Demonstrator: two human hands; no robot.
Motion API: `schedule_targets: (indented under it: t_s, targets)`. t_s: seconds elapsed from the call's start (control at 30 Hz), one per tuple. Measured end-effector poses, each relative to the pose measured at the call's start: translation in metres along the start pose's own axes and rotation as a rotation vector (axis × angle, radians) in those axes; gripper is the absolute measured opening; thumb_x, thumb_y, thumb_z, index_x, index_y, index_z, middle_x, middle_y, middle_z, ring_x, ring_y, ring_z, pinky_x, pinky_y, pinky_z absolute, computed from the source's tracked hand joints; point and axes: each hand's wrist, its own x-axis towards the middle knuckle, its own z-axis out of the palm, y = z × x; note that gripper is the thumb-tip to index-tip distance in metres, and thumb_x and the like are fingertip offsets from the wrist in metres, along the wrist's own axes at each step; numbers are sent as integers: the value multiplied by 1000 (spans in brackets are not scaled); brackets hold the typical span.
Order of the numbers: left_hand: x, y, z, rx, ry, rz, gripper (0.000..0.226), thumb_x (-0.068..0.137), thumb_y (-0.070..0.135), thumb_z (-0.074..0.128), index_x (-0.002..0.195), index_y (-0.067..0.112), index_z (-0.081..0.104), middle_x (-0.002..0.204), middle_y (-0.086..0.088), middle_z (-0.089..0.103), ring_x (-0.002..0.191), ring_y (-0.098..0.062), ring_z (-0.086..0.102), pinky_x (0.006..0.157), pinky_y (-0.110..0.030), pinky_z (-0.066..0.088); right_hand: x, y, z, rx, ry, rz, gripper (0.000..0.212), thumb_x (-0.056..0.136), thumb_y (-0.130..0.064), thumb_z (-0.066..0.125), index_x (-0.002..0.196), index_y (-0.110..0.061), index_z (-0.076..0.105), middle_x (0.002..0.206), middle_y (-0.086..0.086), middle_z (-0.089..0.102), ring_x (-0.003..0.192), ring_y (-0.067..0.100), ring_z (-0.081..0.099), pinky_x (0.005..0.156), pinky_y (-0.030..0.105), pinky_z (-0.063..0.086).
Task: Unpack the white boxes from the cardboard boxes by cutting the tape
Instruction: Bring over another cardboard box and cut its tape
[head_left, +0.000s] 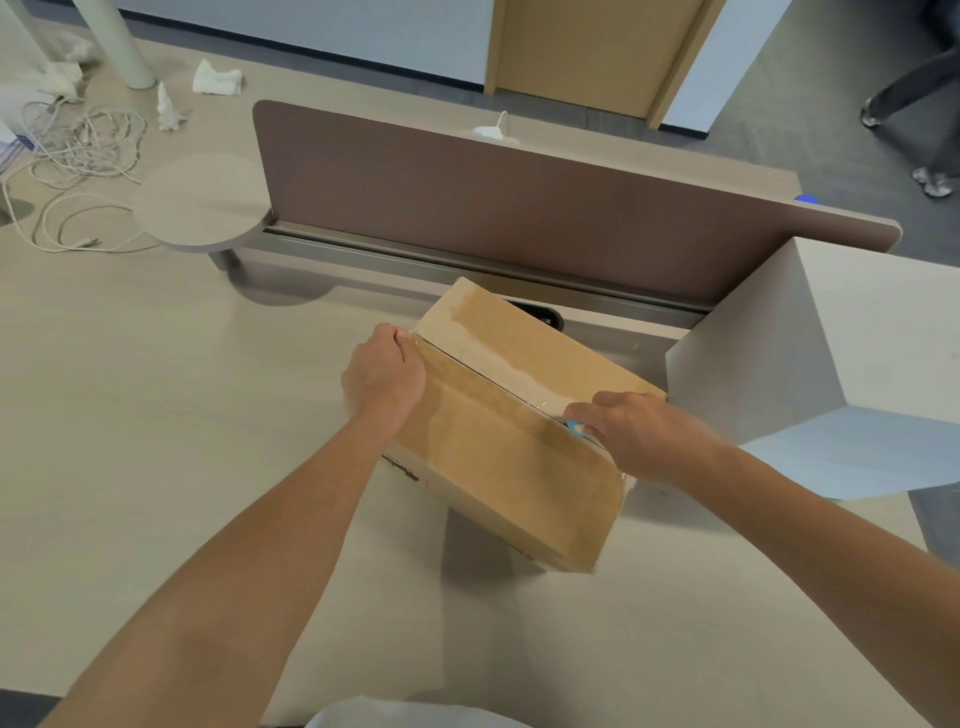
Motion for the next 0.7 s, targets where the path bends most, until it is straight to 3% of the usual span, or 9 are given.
schedule_targets:
  t_s: [0.2,0.5,0.7]
  targets:
    - [0,1,-1,28,2,-1,35,105,36,26,108,17,55,92,-5,61,83,-28,55,73,-37,38,-7,3,-1,-52,-20,-10,42,102,-15,47,140,-33,44,108,-2,57,95,21,57,70,29,45]
    - [1,0,1,23,8,13,36,104,36,26,106,16,55,95,-7,64,88,-32,59,79,-41,45,-31,16,8,-83,-51,41,43,101,-12,46,139,-33,45,111,-3,57,100,23,59,66,27,37]
    - [2,-2,2,25,12,12,37,104,39,25,108,17,55,97,-9,65,89,-34,60,79,-41,47,-50,27,18,-67,-24,48,42,101,-11,43,137,-33,48,107,-3,59,95,24,61,73,33,51]
